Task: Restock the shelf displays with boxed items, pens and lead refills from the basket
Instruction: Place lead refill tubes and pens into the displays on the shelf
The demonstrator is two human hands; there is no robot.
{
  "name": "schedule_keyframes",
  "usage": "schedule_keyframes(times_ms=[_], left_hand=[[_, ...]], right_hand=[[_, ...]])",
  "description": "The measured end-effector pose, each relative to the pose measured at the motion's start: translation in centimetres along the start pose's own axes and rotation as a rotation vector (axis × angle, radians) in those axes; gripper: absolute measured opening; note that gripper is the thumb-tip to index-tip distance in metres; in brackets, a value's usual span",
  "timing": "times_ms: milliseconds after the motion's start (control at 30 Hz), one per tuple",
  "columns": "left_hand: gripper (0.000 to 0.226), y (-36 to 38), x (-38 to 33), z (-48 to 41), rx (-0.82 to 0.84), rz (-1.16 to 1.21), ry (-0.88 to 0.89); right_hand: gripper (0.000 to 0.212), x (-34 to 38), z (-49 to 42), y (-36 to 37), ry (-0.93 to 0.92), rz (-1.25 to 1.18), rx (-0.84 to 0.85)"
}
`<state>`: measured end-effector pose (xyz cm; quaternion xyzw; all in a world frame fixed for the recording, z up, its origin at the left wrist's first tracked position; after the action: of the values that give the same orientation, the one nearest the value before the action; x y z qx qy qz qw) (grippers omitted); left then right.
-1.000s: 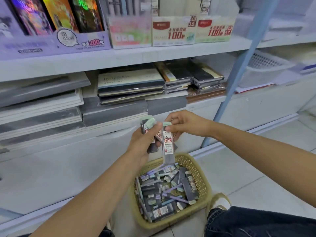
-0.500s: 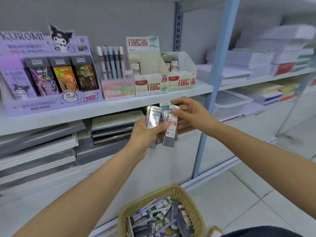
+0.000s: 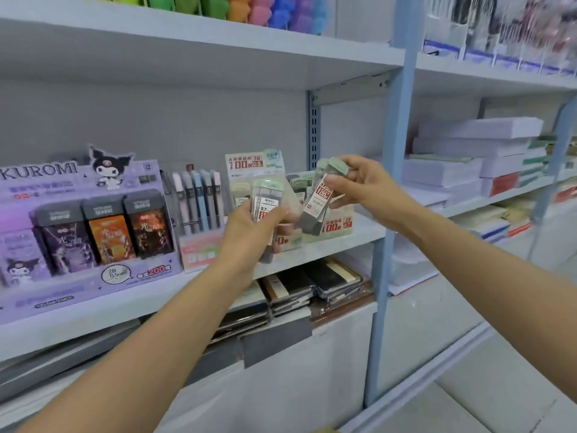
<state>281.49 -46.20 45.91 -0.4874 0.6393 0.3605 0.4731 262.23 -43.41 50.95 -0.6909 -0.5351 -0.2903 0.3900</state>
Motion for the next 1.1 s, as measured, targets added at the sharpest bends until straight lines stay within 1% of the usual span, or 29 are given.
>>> schedule_keyframes(times_ms=[33,100,167,300,433,500,667,800,933,1033,1100], left_hand=[[0.008,-0.1,-0.3,-0.8,-0.013,0.051,-0.020],[0.010,-0.1,-0.8,-2.4,-0.006,0.132,-0.037],[0.013,0.1,-1.1,-3.5,0.015,0.138,-0.027],[0.014,0.4,-0.7,-5.0,0.064,0.145,-0.014],[0.014,0.0,-0.3,-5.6,0.102,0.176,0.022],[0.013,0.0,-0.3,-5.7,0.124,0.182,0.024],[0.013,0.1,-0.4,-5.8,0.160,0.204,0.024],[0.014,0.1,-0.4,-5.9,0.166,0.212,0.019],[0.015,-0.1,-0.4,-5.9,0.166,0.220,0.014],[0.015,-0.3,-0.4,-5.9,0.166,0.224,0.008],[0.015,-0.2,-0.4,-5.8,0.169,0.225,0.004]], right_hand=[[0.015,0.3,-1.2,-1.2,-0.020,0.022,-0.051],[0.013,0.6,-3.6,-3.4,-0.043,0.079,-0.137],[0.016,-0.1,-5.6,-4.8,-0.028,0.157,-0.170],[0.019,-2.1,-8.3,-5.2,0.010,0.311,-0.097],[0.017,-3.3,-9.7,-4.2,-0.038,0.396,-0.006],[0.018,-3.9,-10.2,-3.8,-0.033,0.443,0.033],[0.024,-4.6,-11.3,-3.7,-0.057,0.624,0.053],[0.028,-4.6,-11.9,-3.0,-0.072,0.629,0.060],[0.028,-4.4,-12.3,-3.1,-0.082,0.585,0.068],[0.030,-4.9,-12.1,-3.4,-0.044,0.516,0.101],[0.030,-5.0,-12.0,-3.6,-0.049,0.532,0.091]])
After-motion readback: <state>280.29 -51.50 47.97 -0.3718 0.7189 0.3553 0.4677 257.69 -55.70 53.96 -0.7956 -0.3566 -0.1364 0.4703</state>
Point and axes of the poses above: each hand's wrist, its own z-axis away from the middle knuckle, its own y-axis out of the palm, x = y × z, the point moved 6 cm from there along -z, towards the middle knuckle
